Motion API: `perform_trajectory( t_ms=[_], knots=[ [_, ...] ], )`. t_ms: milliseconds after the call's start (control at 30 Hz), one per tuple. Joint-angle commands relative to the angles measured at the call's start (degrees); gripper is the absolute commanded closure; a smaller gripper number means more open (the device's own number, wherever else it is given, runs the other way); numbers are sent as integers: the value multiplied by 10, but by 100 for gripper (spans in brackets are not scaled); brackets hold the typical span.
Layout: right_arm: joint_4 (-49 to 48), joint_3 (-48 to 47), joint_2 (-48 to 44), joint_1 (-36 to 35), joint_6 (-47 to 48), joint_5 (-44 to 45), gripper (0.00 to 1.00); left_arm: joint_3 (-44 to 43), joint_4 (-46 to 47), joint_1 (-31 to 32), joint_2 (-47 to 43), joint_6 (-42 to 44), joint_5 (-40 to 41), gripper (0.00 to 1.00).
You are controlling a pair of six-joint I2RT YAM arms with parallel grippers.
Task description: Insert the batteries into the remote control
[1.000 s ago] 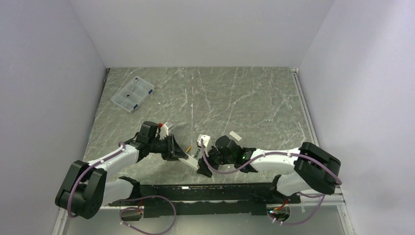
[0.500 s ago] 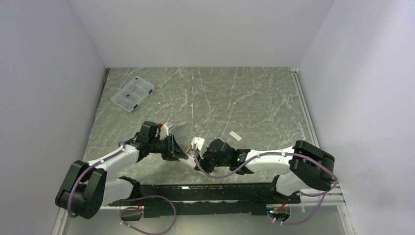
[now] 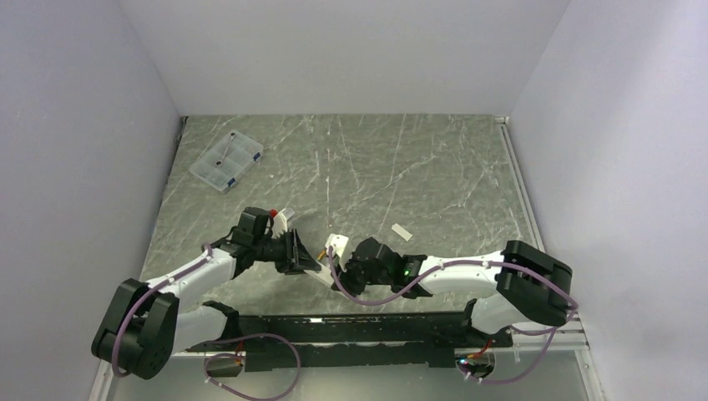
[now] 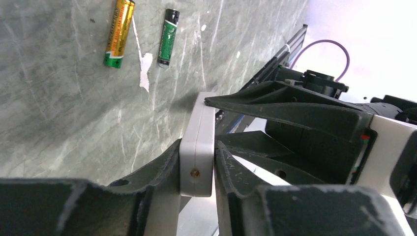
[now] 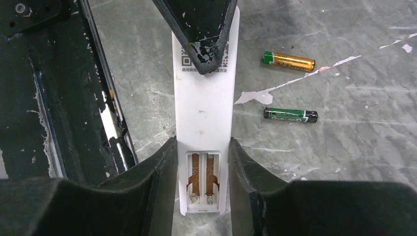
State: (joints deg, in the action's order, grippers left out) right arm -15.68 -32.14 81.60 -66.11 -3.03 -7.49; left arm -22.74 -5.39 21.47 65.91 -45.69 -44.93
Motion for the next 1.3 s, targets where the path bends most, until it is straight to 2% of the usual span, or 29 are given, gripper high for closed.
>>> perform_trajectory(
  t_ms=[0,200,233,300,333,367,767,1067,1267],
  knots=[
    [-7,1,-40,-4,-8,19,100,-3,-24,1,-21,18,35,64],
    [16,8,-74,-5,-20,22,100,-16,-35,1,-27,19,37,51],
    [24,7,-80,-5,-22,23,100,-19,-37,1,-28,19,37,43],
    [38,6,-91,-5,-29,26,100,-25,-43,1,-31,18,40,22],
    [46,6,-96,-5,-31,28,100,-29,-47,1,-33,19,42,7],
    [53,5,-101,-5,-34,31,100,-33,-51,1,-35,20,44,1],
    [192,-35,-103,-5,-113,120,100,-108,-133,1,-84,35,66,1],
    [298,-92,-74,-3,-254,233,100,-126,-184,1,-123,47,81,0],
    [294,-90,-67,8,-326,258,100,-136,-202,1,-133,55,84,1]
  ],
)
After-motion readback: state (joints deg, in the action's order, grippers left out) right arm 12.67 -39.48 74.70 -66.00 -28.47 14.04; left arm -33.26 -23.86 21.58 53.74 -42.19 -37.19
